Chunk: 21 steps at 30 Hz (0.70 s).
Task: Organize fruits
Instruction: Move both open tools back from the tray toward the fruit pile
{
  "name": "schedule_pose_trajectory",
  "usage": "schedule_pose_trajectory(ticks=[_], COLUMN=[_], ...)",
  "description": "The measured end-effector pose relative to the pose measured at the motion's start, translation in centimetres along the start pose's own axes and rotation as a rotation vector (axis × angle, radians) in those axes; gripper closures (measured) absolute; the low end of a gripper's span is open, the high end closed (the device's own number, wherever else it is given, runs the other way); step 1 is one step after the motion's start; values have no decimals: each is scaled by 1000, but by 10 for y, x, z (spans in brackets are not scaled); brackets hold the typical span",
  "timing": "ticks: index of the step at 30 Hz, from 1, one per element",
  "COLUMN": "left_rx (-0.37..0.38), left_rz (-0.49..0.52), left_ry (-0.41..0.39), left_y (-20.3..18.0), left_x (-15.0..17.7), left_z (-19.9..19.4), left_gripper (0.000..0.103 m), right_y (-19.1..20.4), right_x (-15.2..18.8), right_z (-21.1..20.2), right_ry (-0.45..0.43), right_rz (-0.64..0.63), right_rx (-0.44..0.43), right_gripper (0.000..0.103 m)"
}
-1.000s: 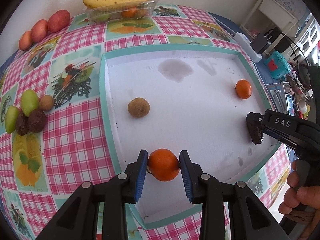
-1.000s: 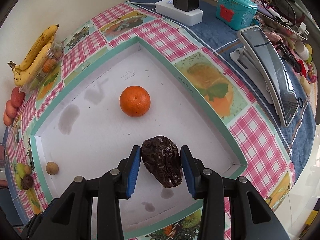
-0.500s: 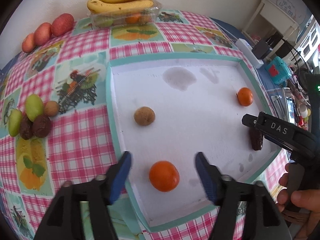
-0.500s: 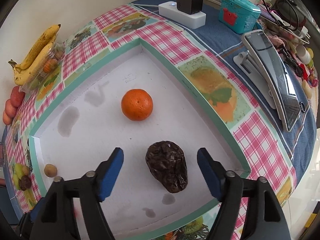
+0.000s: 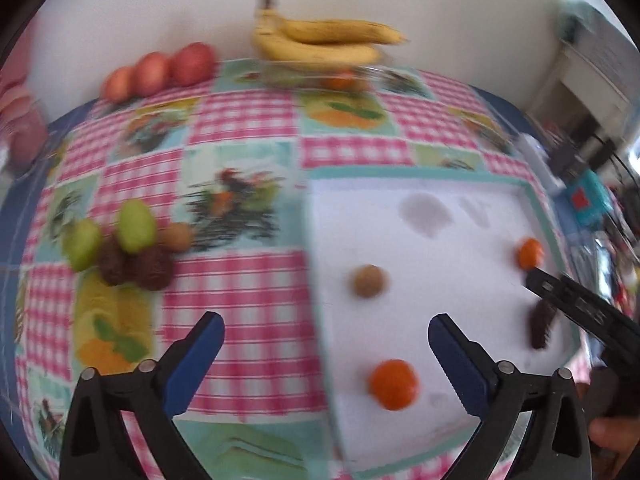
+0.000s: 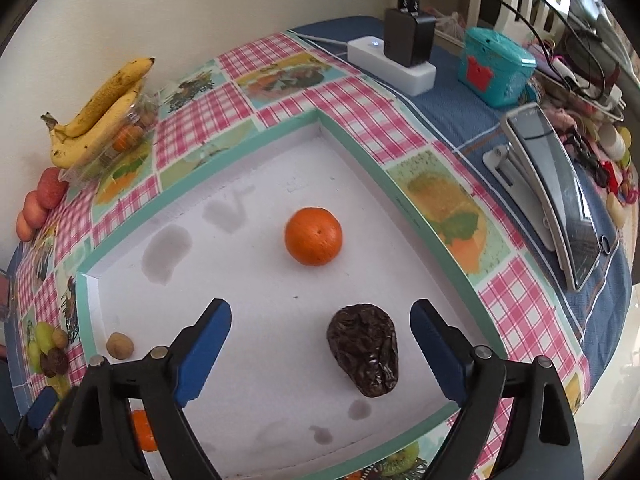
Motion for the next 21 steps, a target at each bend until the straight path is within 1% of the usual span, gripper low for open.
schedule_pose_trajectory(ticks=[2, 3, 7, 9, 15, 18, 21], left_rx=[-47, -74, -147, -186, -284, -335, -366], left_rz=[-46, -88, -207, -253, -351, -384, -407], left_ry=[-7, -10, -20, -22, -45, -69, -85], left_y=[19, 33, 77, 99, 152, 176, 192], left_x=[-1, -1, 0, 2, 4, 4, 3], left_z=[0, 0, -2, -3, -13, -20, -26], left_gripper=[0, 0, 0, 0, 0, 0, 0], right_y=[6, 10, 26, 38, 81, 100, 122], right_x=[0, 1, 4, 5, 12, 17, 24], right_z=[0, 0, -3, -7, -17, -21, -27], right_ry=[-2, -3, -15, -27, -53, -55, -60], right_rz=[-11, -23, -71, -87, -162, -189, -230], right_rx=[-11, -17, -39, -70, -151, -192, -234], right_gripper=[12, 12, 12, 12, 12, 12, 12])
Point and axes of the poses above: each gripper's, at about its wrist camera, not at the fingertips, and z roughly the way its jaws point, y to its left, x to its underside, the point moved 10 cm from there along z, roughly the way its jaws point, and after that the axes turned 11 degrees about -y, right-handed, at the moved point
